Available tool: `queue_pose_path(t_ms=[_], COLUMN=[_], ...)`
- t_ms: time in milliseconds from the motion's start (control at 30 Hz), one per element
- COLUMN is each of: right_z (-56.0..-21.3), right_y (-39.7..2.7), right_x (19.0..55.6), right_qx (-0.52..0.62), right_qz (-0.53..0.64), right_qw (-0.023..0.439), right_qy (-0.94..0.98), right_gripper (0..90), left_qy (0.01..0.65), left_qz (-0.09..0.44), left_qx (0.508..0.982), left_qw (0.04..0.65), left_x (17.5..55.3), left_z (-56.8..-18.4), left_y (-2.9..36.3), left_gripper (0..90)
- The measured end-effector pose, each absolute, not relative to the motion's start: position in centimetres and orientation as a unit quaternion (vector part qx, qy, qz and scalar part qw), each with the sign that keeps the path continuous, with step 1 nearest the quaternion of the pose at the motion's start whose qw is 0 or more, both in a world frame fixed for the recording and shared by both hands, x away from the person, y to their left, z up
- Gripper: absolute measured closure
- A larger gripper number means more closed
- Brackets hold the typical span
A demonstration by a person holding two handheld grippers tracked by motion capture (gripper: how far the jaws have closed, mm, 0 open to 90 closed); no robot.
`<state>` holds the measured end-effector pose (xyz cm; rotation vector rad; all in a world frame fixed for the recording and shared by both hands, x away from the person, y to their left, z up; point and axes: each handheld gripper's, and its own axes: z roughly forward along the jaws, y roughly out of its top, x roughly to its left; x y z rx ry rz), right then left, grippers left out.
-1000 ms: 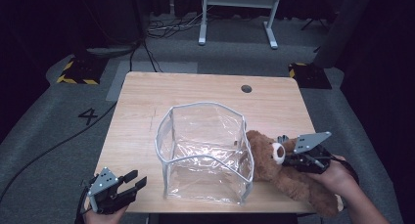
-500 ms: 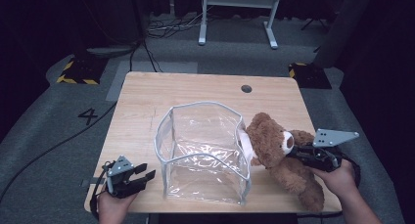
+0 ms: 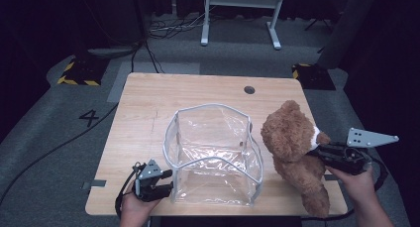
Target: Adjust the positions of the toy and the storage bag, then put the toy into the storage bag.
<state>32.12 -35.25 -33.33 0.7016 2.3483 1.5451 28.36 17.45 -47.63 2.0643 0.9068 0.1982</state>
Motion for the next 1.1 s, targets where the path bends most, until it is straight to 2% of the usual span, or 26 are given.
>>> queue_pose_path(t_ms=[333,667,800,1100], right_z=[-31.9,-30.5,-29.6,-27.1], right_y=[-35.8,-37.3,-37.4,-37.0], right_x=[31.6,31.1,31.0,31.7], right_qx=[0.234,0.236,0.232,0.216], right_qz=[0.547,0.561,0.565,0.579], right_qw=[0.127,0.133,0.139,0.141], right_qy=[0.794,0.783,0.78,0.774], right_gripper=[84.9,84.9,84.9,85.0], left_qy=[0.323,0.303,0.315,0.349], left_qz=[0.081,0.075,0.064,0.084], left_qx=[0.845,0.854,0.845,0.823], left_qw=[0.418,0.417,0.427,0.441], left_x=[30.1,28.8,28.4,27.8], left_z=[-47.3,-47.3,-47.2,-46.7], left_y=[13.2,11.4,12.2,15.1], left_gripper=[53.7,53.6,50.3,49.4])
